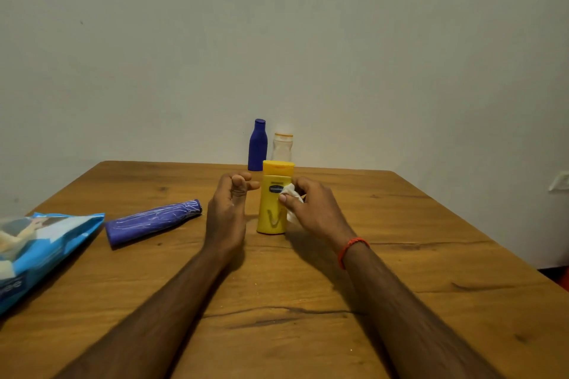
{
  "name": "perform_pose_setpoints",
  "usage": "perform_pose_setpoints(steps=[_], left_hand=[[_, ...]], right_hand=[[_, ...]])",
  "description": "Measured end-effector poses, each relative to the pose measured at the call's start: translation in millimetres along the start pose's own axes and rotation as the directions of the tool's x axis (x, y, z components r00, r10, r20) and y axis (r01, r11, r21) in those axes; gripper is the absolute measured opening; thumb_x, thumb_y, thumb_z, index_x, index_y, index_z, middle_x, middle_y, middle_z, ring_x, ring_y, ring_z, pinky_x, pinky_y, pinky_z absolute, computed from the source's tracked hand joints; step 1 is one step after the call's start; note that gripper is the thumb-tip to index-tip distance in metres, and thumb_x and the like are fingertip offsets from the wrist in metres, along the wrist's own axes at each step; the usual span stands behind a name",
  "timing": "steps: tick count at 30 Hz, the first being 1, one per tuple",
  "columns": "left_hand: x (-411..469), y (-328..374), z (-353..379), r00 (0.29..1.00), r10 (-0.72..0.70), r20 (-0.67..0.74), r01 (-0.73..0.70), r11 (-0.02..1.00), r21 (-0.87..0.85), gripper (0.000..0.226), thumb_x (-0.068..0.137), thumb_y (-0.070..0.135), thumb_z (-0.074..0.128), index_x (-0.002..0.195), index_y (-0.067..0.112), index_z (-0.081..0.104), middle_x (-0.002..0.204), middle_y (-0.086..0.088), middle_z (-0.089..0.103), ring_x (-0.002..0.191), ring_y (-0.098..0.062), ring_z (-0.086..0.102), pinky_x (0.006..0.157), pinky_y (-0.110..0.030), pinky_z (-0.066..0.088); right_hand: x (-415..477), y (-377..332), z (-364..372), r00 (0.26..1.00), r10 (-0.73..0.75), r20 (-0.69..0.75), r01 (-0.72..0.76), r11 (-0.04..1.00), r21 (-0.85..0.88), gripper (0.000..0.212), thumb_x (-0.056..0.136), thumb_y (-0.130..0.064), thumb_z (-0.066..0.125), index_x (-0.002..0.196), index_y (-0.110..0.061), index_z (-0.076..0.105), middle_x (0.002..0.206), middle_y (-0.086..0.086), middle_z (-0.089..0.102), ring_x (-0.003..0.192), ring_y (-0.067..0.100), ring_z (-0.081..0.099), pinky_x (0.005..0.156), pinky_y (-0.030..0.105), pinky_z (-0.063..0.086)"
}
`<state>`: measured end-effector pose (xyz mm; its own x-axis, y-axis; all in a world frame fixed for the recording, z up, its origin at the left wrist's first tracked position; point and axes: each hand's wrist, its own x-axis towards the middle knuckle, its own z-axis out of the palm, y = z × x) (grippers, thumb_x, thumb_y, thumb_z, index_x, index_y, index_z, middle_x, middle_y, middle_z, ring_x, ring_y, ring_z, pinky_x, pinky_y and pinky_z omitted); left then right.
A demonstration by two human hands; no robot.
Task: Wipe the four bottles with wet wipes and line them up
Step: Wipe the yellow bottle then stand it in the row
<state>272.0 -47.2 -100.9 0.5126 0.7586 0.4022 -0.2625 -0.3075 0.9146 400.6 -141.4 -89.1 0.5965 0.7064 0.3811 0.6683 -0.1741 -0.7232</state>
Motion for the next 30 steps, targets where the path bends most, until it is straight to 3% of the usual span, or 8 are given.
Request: perform_pose_setpoints(steps=[3, 7, 11, 13, 20, 26, 30], left_hand=[[4.3, -9.8, 0.5, 0.999, 0.041, 0.025, -0.043, 0.995, 0.085, 0.056, 0.091, 0.066, 0.027, 0.117, 0.025, 0.054, 0.123, -0.002, 0.061, 0.112, -0.011, 0.057, 0.06, -0.002, 0.046], [11.2, -21.7, 0.7, 0.993, 0.096, 0.063, -0.106, 0.976, 0.188, 0.078, 0.081, 0.087, 0.019, 0.121, 0.03, 0.054, 0.127, -0.005, 0.056, 0.11, -0.008, 0.055, 0.068, -0.009, 0.048], [18.8, -30.3, 2.0, 0.985, 0.127, 0.115, -0.161, 0.918, 0.362, 0.077, 0.079, 0.09, 0.011, 0.123, 0.039, 0.049, 0.127, 0.005, 0.054, 0.114, -0.012, 0.05, 0.092, -0.045, 0.051], [19.1, -29.0, 3.2, 0.979, 0.14, 0.149, -0.193, 0.878, 0.438, 0.071, 0.081, 0.087, 0.009, 0.121, 0.041, 0.046, 0.125, 0.011, 0.051, 0.115, -0.01, 0.047, 0.097, -0.053, 0.046], [18.8, -31.7, 4.8, 0.965, 0.163, 0.204, -0.248, 0.815, 0.524, 0.059, 0.083, 0.085, 0.008, 0.119, 0.049, 0.038, 0.119, 0.021, 0.044, 0.113, -0.003, 0.042, 0.099, -0.052, 0.043], [19.9, -31.7, 5.0, 0.963, 0.124, 0.24, -0.235, 0.825, 0.514, 0.064, 0.076, 0.091, 0.004, 0.117, 0.053, 0.036, 0.119, 0.024, 0.041, 0.111, 0.001, 0.039, 0.1, -0.049, 0.042], [22.0, -33.6, 6.0, 0.958, 0.11, 0.263, -0.238, 0.818, 0.524, 0.07, 0.072, 0.093, 0.002, 0.118, 0.053, 0.035, 0.118, 0.025, 0.04, 0.109, 0.004, 0.037, 0.099, -0.048, 0.042]], right_hand=[[20.4, 11.1, 0.5, 0.998, 0.055, -0.038, -0.055, 0.998, -0.001, 0.018, 0.097, -0.033, 0.063, 0.113, -0.025, 0.066, 0.101, -0.012, 0.066, 0.094, 0.008, 0.062, 0.08, 0.028, 0.051], [60.0, 30.5, -4.4, 0.993, 0.099, -0.064, -0.104, 0.991, -0.082, 0.025, 0.097, -0.03, 0.063, 0.118, -0.016, 0.064, 0.104, -0.004, 0.063, 0.097, 0.015, 0.061, 0.079, 0.03, 0.047], [100.7, 55.4, -9.6, 0.984, 0.136, -0.114, -0.15, 0.98, -0.131, 0.021, 0.097, -0.028, 0.064, 0.113, -0.014, 0.064, 0.102, 0.001, 0.064, 0.093, 0.019, 0.06, 0.078, 0.032, 0.046], [119.1, 67.4, -7.5, 0.976, 0.162, -0.145, -0.179, 0.977, -0.115, 0.018, 0.097, -0.028, 0.064, 0.11, -0.016, 0.064, 0.106, 0.004, 0.067, 0.096, 0.022, 0.062, 0.082, 0.036, 0.051], [171.2, 103.4, -5.4, 0.96, 0.161, -0.229, -0.212, 0.953, -0.219, 0.009, 0.097, -0.025, 0.062, 0.104, -0.02, 0.059, 0.102, 0.002, 0.065, 0.093, 0.023, 0.062, 0.085, 0.04, 0.054], [200.1, 127.7, -8.5, 0.938, 0.157, -0.309, -0.259, 0.909, -0.326, 0.011, 0.099, -0.026, 0.058, 0.107, -0.019, 0.055, 0.103, 0.002, 0.064, 0.091, 0.024, 0.062, 0.083, 0.044, 0.056], [219.6, 141.1, -11.4, 0.922, 0.197, -0.334, -0.299, 0.909, -0.29, 0.007, 0.1, -0.026, 0.057, 0.102, -0.022, 0.052, 0.105, 0.004, 0.064, 0.094, 0.026, 0.062, 0.085, 0.045, 0.055]])
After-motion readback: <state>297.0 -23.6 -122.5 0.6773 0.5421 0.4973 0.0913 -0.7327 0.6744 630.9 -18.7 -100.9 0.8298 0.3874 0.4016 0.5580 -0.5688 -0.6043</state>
